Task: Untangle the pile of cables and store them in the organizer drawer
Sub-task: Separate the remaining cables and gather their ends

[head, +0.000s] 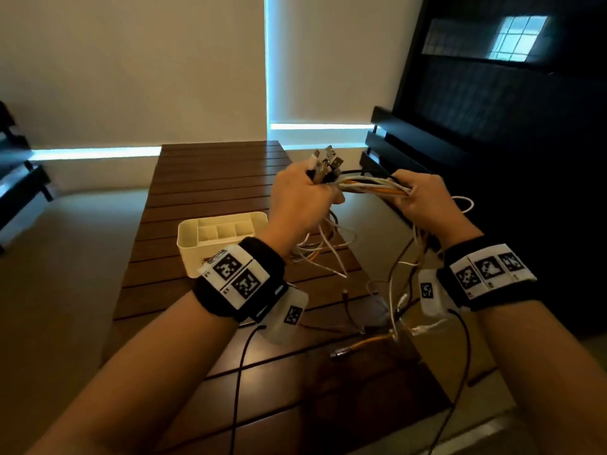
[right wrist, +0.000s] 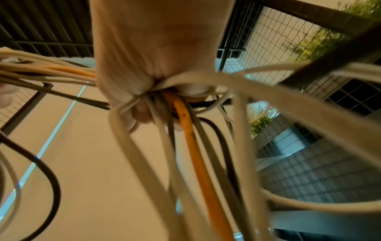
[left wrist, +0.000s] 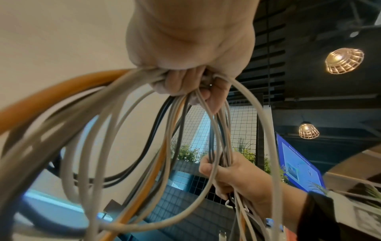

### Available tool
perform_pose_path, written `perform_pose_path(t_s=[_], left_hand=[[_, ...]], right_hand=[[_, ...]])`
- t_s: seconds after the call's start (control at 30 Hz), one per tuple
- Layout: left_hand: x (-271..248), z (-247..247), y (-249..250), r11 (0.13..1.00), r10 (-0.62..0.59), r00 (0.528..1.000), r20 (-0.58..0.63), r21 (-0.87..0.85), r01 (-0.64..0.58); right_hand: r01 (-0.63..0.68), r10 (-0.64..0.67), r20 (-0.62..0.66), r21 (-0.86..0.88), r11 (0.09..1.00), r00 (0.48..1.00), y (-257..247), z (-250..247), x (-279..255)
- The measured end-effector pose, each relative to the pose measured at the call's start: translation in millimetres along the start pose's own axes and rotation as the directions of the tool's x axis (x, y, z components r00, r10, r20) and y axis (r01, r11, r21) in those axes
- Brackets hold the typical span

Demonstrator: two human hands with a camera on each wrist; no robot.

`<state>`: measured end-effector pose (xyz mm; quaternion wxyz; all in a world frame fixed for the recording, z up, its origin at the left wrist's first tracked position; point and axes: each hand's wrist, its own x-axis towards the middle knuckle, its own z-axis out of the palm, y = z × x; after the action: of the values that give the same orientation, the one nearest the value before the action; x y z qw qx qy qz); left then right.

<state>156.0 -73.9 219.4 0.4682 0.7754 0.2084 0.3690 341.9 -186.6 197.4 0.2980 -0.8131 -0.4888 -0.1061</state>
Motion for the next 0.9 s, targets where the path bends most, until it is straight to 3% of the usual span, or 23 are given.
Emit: perform_pose_path(t_s=[0.17, 0.33, 0.47, 0.53, 0.6, 0.63, 0.67, 0.7, 0.77, 0.83, 0.9], left_hand=[[5, 44, 8, 0.927, -0.094, 0.992, 0.087, -0.355, 0.119], [10, 64, 24, 0.824, -0.052, 0.995, 0.087, -0.559, 0.092], [10, 77, 16, 0.868, -0.016, 0.992, 0.125, -0.49, 0.076], [7, 90, 9, 0.896, -0.028, 0.985, 0.172, -0.433, 0.101], [1, 99, 6, 0.908, -0.042, 0.978, 0.205, -0.401, 0.123], [-1, 102, 6, 0.9, -0.047, 0.979, 0.199, -0.416, 0.128], [-3, 101, 9, 0.881, -0.049, 0.983, 0.178, -0.457, 0.126], [-3, 97, 14, 0.854, -0.057, 0.989, 0.136, -0.507, 0.119], [2, 80, 25, 0.795, -0.056, 0.998, 0.035, -0.603, 0.066], [9, 58, 34, 0.77, 0.003, 0.999, -0.047, -0.637, -0.032], [9, 38, 39, 0.776, 0.049, 0.99, -0.134, -0.618, -0.122]], right_hand=[[-0.036, 0.026, -0.173, -0.06, 0.998, 0.985, 31, -6, -12], [-0.295, 0.275, -0.156, -0.117, 0.948, 0.949, 86, 14, -43], [-0.482, 0.496, -0.157, 0.122, 0.868, 0.854, 118, 6, -62], [-0.521, 0.618, -0.229, 0.367, 0.771, 0.752, 124, -9, -53], [-0.424, 0.751, -0.233, 0.706, 0.568, 0.618, 120, -30, -39], [-0.38, 0.79, -0.228, 0.779, 0.498, 0.569, 124, -40, -32], [-0.377, 0.792, -0.238, 0.779, 0.501, 0.562, 121, -50, -26], [-0.432, 0.773, -0.26, 0.707, 0.56, 0.578, 119, -55, -21], [-0.571, 0.644, -0.283, 0.303, 0.763, 0.71, 116, -55, -21], [-0.55, 0.532, -0.189, -0.053, 0.834, 0.825, 110, -37, -27], [-0.471, 0.463, -0.09, -0.122, 0.874, 0.882, 101, -10, -33]])
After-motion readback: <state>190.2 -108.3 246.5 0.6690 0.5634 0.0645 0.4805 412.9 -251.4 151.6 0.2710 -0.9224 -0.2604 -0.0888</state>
